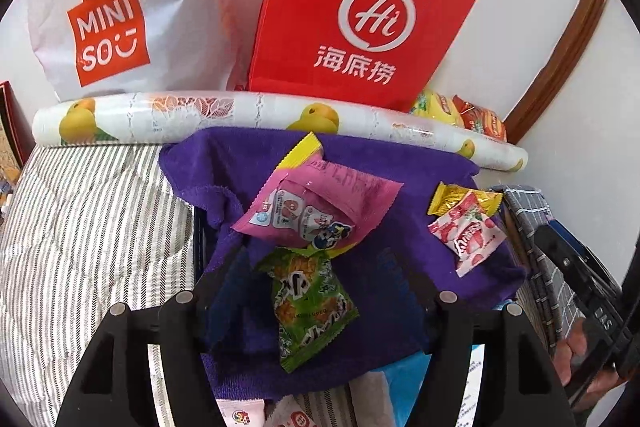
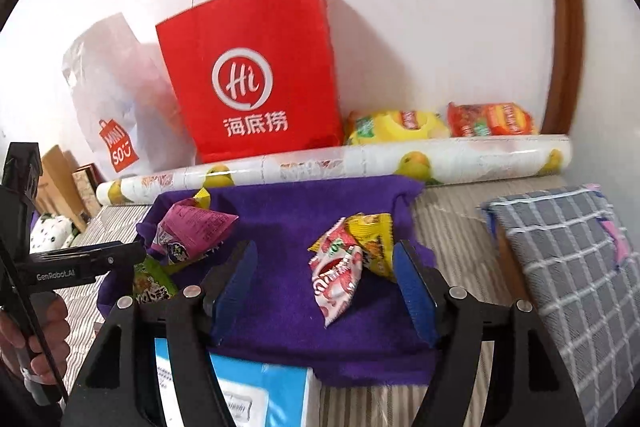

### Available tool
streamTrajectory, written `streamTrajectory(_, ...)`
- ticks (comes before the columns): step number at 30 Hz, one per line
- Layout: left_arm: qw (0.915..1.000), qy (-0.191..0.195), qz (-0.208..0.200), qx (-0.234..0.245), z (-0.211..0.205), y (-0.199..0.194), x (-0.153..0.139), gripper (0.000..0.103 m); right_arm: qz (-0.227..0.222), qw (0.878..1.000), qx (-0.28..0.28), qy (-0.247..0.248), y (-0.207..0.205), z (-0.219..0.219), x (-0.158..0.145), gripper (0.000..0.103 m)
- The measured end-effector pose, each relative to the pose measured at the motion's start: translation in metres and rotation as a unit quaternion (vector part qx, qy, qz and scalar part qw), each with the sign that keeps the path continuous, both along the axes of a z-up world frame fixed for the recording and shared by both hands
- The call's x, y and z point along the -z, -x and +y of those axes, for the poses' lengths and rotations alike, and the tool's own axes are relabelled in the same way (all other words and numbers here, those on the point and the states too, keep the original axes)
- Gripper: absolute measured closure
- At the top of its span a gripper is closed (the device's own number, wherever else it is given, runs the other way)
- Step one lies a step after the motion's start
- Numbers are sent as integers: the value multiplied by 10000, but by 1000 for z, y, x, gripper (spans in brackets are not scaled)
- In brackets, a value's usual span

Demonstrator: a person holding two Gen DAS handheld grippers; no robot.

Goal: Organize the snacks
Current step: 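Open both tools to drop the bags onto the purple towel, then move both open tools back toward the remaining snack pile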

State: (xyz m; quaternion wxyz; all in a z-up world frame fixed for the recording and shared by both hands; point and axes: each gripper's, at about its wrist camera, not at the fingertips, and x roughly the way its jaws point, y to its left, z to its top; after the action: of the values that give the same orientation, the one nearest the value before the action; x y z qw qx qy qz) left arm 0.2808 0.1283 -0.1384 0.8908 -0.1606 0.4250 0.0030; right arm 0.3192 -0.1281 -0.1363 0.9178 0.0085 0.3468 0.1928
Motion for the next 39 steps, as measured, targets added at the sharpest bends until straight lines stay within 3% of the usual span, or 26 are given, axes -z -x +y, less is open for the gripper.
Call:
streamTrajectory(6, 9997, -225, -51, 74, -8, 10, -14, 36, 191, 9994, 27, 272, 42, -7, -15, 33)
streamTrajectory(11, 9995, -194, 3, 255, -8, 40, -19, 36, 332, 9989, -75, 314, 92, -13, -22, 33)
streamTrajectory(16, 9983, -433, 127, 368, -2, 72, -20, 36, 611, 9976, -107, 299, 132, -12, -9, 36)
streamTrajectory(18, 9980, -491, 154, 376, 2, 80, -20, 35, 810, 9963, -138, 245, 140, -11, 1, 42)
streamTrajectory(22, 9973, -566, 214, 423, 13, 93, -19, 35, 1172, 9927, -124, 260, 148, -4, 24, 48)
streamTrajectory(36, 9961, -397, 374, 686, 34, 106, -3, 35, 1790, 9824, -161, 518, 144, 18, 75, 49)
streamTrajectory(39, 9961, -412, 406, 673, 37, 108, 1, 35, 1729, 9824, -190, 675, 146, 23, 78, 47)
